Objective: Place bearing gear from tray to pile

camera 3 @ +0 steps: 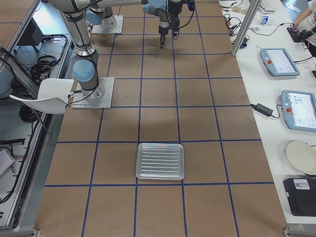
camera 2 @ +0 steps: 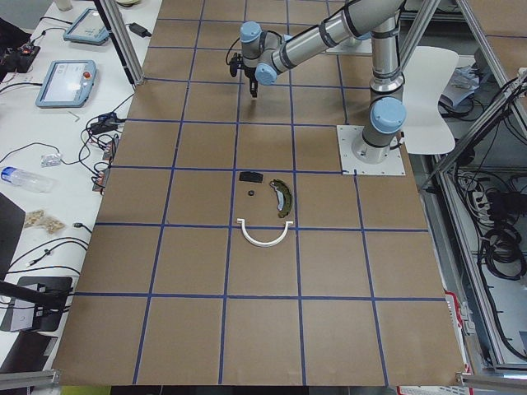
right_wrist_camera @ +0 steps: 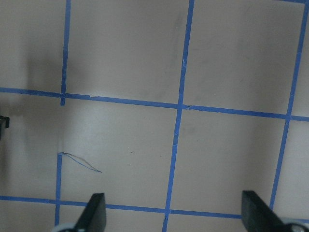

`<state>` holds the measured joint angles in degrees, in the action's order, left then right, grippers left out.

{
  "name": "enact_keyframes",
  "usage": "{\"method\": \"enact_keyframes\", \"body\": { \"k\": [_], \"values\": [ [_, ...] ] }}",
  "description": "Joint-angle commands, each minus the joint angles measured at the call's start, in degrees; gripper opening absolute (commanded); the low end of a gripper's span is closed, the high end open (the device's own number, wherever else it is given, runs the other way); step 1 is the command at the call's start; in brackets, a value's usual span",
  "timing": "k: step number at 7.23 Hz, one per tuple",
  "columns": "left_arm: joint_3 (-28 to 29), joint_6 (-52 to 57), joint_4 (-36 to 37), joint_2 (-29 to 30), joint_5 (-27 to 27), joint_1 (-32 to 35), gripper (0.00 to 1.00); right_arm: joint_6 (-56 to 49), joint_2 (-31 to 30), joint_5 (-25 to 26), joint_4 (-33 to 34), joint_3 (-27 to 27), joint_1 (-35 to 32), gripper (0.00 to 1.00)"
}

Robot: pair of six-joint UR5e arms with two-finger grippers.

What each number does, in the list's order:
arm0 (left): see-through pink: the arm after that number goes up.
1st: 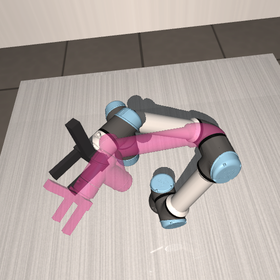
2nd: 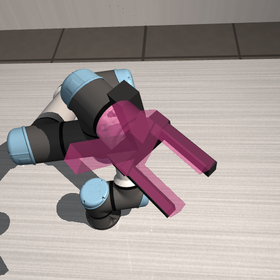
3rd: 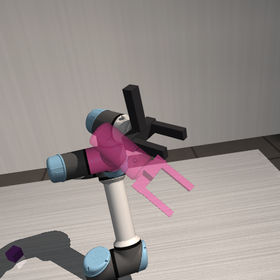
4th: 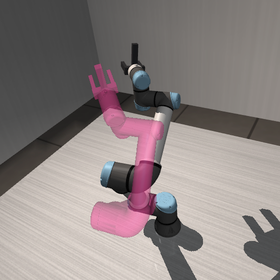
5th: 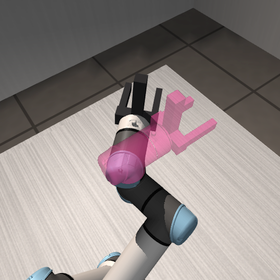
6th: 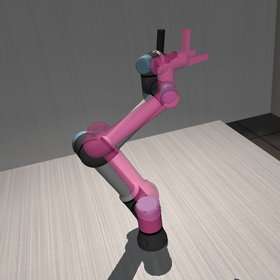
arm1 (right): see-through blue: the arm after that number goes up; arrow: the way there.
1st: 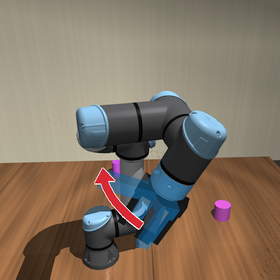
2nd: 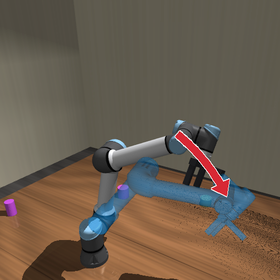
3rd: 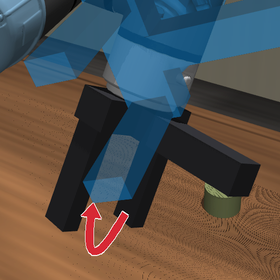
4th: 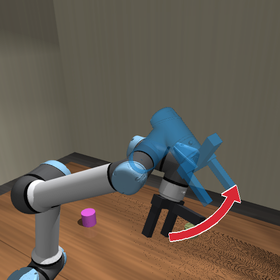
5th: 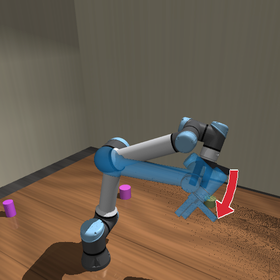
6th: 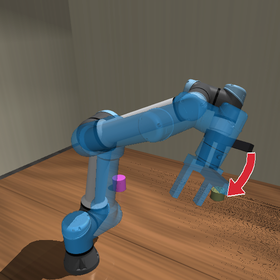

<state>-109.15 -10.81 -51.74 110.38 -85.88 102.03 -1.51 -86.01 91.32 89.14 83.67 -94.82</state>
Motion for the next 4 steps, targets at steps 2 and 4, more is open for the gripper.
{"method": "enact_keyframes", "body": {
  "k": [2, 4],
  "values": [
    [12.0, 15.3, -20.9, -2.2, -2.6, -12.3, 0.00, 0.0, 0.0, 0.0, 0.0, 0.0, 0.0, 1.00],
    [12.3, 25.7, -21.9, -2.6, -2.5, -24.4, 0.00, -0.1, 0.1, 0.0, 0.1, 0.0, 0.1, 1.00]
  ]
}}
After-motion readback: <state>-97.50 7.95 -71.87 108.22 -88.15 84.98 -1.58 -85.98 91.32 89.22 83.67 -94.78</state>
